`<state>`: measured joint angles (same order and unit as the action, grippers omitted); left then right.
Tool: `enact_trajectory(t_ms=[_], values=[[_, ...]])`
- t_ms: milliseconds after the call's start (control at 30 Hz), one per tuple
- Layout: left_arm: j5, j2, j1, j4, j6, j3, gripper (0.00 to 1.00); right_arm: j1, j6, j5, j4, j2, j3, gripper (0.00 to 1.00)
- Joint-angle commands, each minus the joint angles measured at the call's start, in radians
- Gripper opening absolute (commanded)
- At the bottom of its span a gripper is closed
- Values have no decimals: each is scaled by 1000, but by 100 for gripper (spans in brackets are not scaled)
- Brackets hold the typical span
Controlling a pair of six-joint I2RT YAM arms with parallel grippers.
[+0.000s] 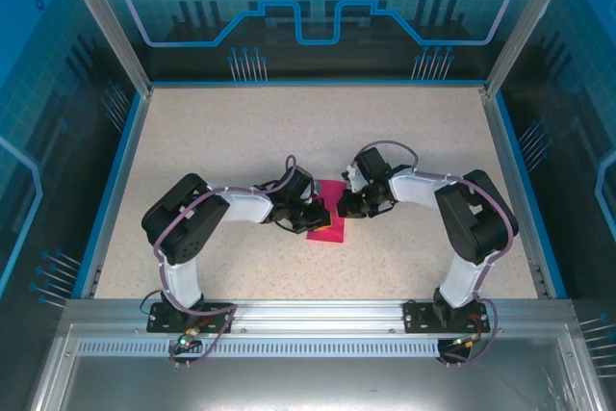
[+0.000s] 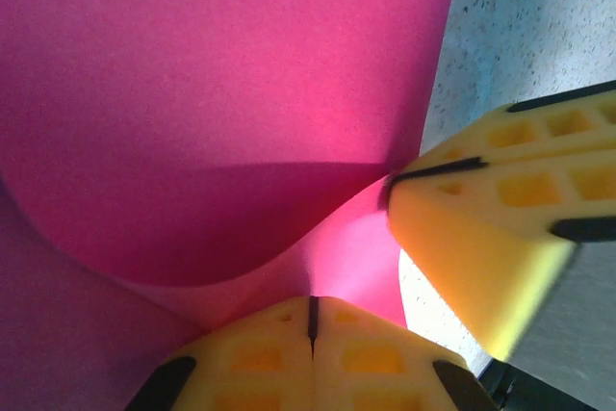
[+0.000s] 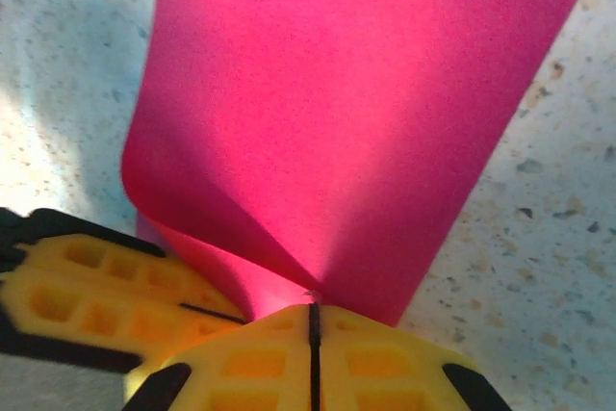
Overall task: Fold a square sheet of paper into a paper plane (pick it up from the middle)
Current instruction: Fold the triangle a second time at the center of the table.
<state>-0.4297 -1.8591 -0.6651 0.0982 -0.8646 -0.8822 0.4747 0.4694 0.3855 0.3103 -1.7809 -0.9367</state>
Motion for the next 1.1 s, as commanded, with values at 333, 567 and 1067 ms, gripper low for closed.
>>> enact_trajectory(t_ms=[333, 567, 1067], values=[[74, 59, -13, -143, 81, -90, 1, 8, -72, -93, 71, -69, -5, 7], [110, 24, -12, -185, 88, -119, 0, 8, -76, -106, 73, -84, 0, 7], [213, -40, 29, -190, 61, -77, 0, 6, -100, -150, 104, -111, 8, 6]])
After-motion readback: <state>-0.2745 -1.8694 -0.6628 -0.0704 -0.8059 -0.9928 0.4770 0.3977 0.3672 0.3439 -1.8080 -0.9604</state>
